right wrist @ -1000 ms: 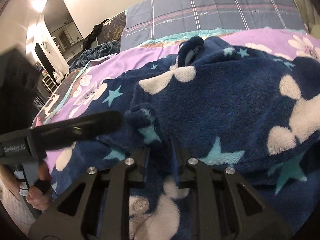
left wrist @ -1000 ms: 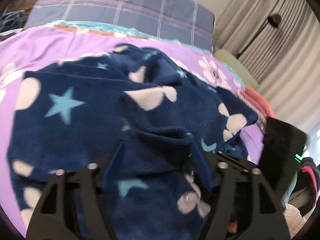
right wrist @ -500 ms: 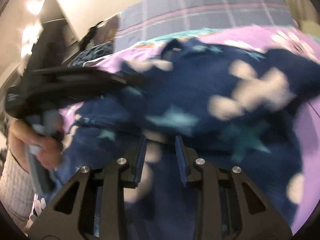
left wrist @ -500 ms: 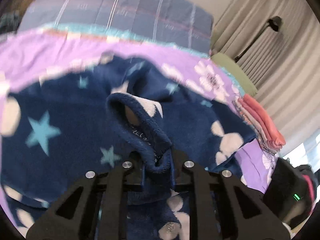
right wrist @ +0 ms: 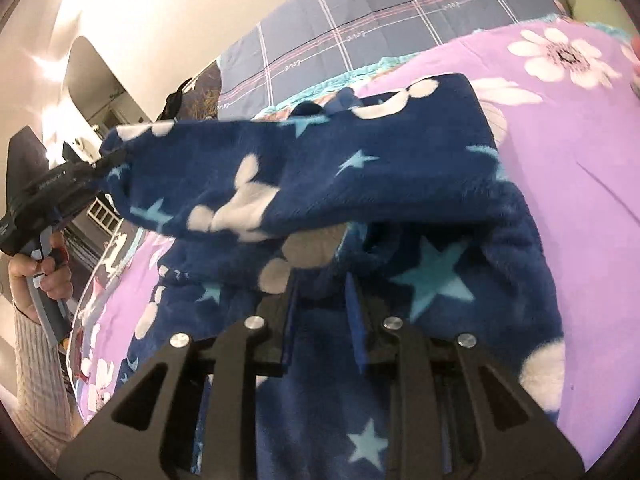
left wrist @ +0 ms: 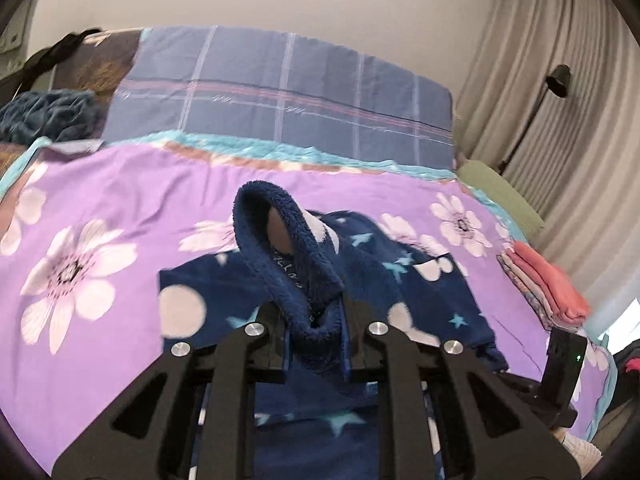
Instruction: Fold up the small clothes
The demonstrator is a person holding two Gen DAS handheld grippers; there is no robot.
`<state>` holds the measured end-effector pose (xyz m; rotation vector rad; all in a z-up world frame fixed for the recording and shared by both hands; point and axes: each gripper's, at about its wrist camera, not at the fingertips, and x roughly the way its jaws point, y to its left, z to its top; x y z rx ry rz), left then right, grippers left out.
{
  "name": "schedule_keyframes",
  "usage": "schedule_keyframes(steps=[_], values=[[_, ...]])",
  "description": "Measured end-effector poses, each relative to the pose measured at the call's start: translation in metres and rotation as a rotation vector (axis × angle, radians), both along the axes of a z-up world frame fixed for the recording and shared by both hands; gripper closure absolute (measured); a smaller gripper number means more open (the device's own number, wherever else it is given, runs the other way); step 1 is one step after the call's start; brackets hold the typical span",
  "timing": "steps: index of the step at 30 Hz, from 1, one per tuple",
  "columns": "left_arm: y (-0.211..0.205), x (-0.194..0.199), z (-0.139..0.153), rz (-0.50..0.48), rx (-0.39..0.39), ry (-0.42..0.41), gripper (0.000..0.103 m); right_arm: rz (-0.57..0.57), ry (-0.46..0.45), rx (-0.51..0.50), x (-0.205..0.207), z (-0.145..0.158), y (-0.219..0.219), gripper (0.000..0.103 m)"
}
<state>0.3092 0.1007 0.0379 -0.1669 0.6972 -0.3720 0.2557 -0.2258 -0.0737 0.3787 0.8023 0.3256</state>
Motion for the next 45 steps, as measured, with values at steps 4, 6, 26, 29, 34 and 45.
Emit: schedule_keyframes(steps=[4,6,26,29,34,45], values=[[0.018,0.004,-0.016,0.051,0.041,0.019,0.085,-0.162,0.128,-0.086,0.013,-0.020,-0.011,0.077],[0.031,0.009,-0.031,0.076,0.044,0.053,0.085,-0.168,0.116,-0.084,0.006,-0.017,-0.012,0.078],[-0.006,0.012,-0.126,0.101,0.312,0.116,0.052,-0.155,0.108,-0.097,0.050,-0.013,0.023,0.096],[-0.020,0.005,-0.126,0.104,0.404,0.076,0.051,-0.295,0.085,-0.206,0.048,-0.009,0.004,0.103],[-0.010,0.005,-0.126,0.094,0.359,0.077,0.051,-0.375,0.125,-0.261,0.029,-0.011,-0.029,0.103],[-0.011,-0.005,-0.089,0.076,0.255,0.025,0.064,-0.168,0.016,-0.268,-0.011,0.049,0.009,0.089]])
